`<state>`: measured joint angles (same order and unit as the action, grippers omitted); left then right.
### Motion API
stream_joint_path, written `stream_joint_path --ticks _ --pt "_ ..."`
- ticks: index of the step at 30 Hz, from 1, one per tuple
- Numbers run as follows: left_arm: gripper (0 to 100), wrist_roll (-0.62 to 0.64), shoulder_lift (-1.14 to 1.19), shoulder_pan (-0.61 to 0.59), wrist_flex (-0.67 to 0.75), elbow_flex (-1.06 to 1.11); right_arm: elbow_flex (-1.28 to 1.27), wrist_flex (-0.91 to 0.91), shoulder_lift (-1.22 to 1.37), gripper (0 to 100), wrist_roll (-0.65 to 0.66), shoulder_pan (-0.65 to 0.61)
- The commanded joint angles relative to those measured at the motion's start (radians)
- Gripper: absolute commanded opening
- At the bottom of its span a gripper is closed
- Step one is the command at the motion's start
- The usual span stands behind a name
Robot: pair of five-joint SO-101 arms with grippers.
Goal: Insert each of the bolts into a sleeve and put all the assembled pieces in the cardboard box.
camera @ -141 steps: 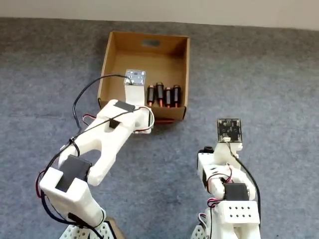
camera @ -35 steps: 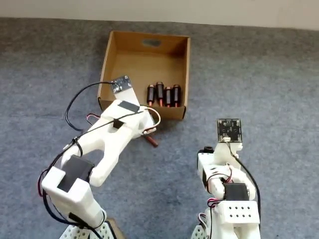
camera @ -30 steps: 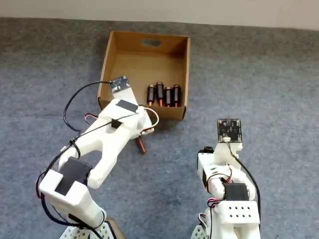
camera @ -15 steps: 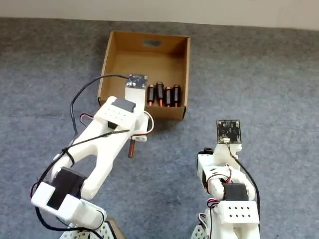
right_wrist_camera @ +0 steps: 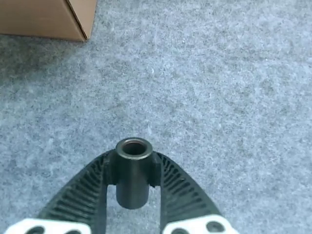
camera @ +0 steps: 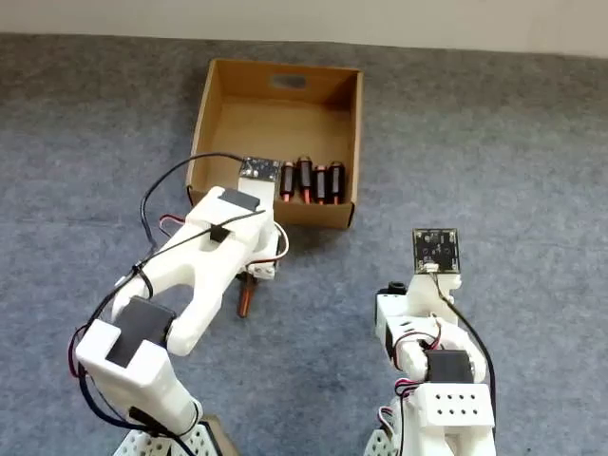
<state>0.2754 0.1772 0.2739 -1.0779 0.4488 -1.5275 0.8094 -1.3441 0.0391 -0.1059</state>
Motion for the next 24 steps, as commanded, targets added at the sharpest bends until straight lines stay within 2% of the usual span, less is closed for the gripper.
stream_joint_path --ticks 1,6,15,17,19,24 --pt "12 -0.003 0.005 0.013 0.072 -0.027 0.007 -0.019 -0.015 0.6 -0.003 0.005" --pt "13 -0.005 0.008 -0.01 0.12 -0.027 0.007 -0.019 -0.015 0.6 -0.003 0.005" --pt "12 -0.006 0.015 -0.004 0.118 -0.045 0.005 -0.019 -0.015 0.6 -0.003 0.005" --pt "9 -0.006 0.015 -0.001 0.118 -0.039 0.005 -0.019 -0.015 0.6 -0.003 0.005" --pt "1 -0.005 0.015 -0.002 0.117 -0.038 0.005 -0.019 -0.015 0.6 -0.003 0.005" --pt "1 0.0 0.004 -0.007 0.12 -0.01 0.004 -0.019 -0.015 0.6 -0.003 0.001"
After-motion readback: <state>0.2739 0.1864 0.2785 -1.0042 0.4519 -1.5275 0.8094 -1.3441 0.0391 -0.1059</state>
